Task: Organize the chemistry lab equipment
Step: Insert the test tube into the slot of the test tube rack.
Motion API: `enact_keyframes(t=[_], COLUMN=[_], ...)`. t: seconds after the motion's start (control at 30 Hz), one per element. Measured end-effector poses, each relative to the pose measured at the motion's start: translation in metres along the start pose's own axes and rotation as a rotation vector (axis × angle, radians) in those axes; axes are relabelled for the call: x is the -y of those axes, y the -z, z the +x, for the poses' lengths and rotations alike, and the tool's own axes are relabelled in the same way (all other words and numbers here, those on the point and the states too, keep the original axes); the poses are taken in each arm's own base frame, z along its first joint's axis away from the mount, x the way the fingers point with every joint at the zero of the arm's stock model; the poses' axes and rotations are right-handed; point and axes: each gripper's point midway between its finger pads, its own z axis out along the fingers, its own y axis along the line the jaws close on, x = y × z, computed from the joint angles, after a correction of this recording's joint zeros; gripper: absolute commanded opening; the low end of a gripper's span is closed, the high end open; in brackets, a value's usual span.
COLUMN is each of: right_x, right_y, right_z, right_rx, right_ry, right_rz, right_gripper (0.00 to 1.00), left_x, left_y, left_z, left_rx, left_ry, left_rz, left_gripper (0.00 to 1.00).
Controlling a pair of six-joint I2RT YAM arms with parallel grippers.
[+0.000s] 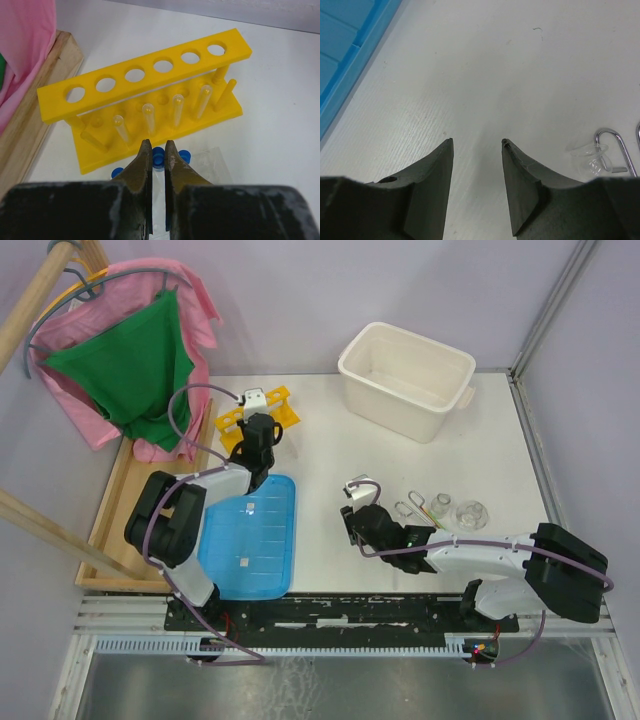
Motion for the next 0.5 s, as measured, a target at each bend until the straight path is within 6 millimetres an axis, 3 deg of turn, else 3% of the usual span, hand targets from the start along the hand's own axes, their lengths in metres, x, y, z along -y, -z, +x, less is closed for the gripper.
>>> enact_keyframes(t=[0.5], right_x=[-0.001], right_y=[-0.001], right_z=[-0.004], right_rx=[0.014], right_ry=[-0.015], right_rz=[-0.009], right_gripper=[0.52], left_x=[0.012], left_y=[0.004], left_z=[0.012], left_rx=[0.0], left_ry=[-0.072], left_rz=[-0.013], left_gripper=[0.03])
